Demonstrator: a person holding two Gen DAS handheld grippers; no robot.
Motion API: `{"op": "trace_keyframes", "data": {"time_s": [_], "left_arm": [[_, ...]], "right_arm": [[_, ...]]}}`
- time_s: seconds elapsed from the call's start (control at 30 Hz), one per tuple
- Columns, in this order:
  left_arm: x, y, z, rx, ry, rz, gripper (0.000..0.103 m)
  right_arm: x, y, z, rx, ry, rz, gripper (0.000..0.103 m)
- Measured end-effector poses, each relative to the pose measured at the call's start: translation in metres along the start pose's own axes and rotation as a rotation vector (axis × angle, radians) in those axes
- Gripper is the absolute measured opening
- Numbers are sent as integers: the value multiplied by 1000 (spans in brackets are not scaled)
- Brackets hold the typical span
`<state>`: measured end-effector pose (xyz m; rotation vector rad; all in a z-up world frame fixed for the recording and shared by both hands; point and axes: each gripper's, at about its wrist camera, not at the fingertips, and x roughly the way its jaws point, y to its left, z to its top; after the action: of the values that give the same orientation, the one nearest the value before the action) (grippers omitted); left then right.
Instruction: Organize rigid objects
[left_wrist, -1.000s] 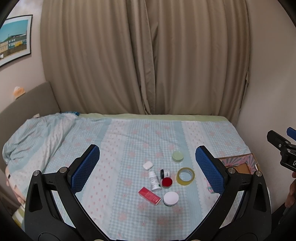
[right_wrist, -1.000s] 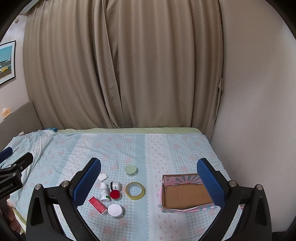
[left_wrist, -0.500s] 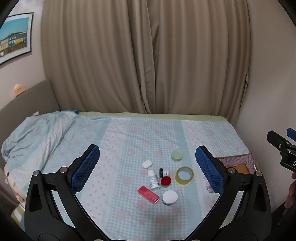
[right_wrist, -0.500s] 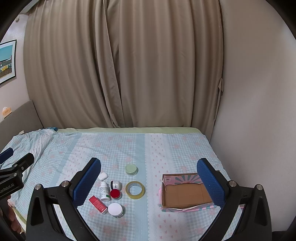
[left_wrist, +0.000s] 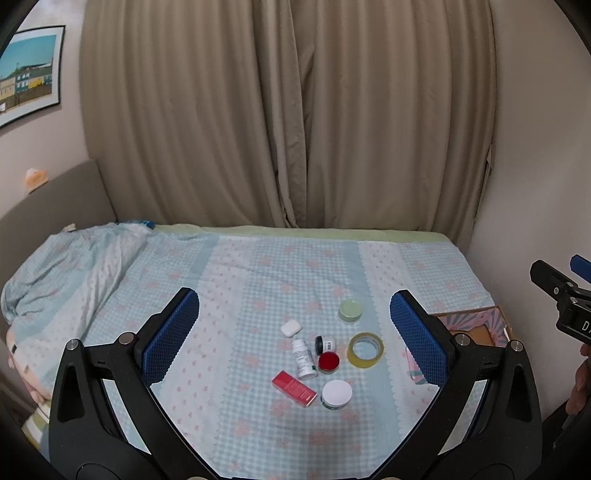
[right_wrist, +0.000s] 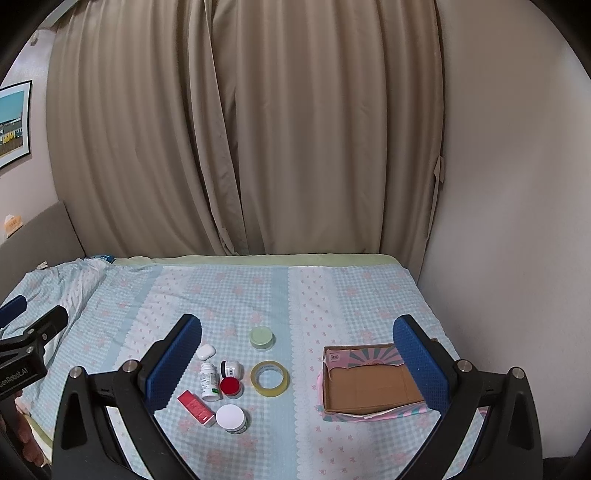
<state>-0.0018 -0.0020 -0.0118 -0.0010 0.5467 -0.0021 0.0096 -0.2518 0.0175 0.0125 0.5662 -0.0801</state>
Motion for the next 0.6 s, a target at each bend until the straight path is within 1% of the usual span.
{"op": "trace_keyframes", "data": {"time_s": [0.3, 0.6], "left_arm": [[-3, -1, 4, 9, -10, -21, 103], [-4, -4, 3, 13, -10, -19, 103]], "right_arm": [[-1, -4, 0, 28, -3, 9, 103], [-2, -6, 1, 33, -6, 13, 103]]}}
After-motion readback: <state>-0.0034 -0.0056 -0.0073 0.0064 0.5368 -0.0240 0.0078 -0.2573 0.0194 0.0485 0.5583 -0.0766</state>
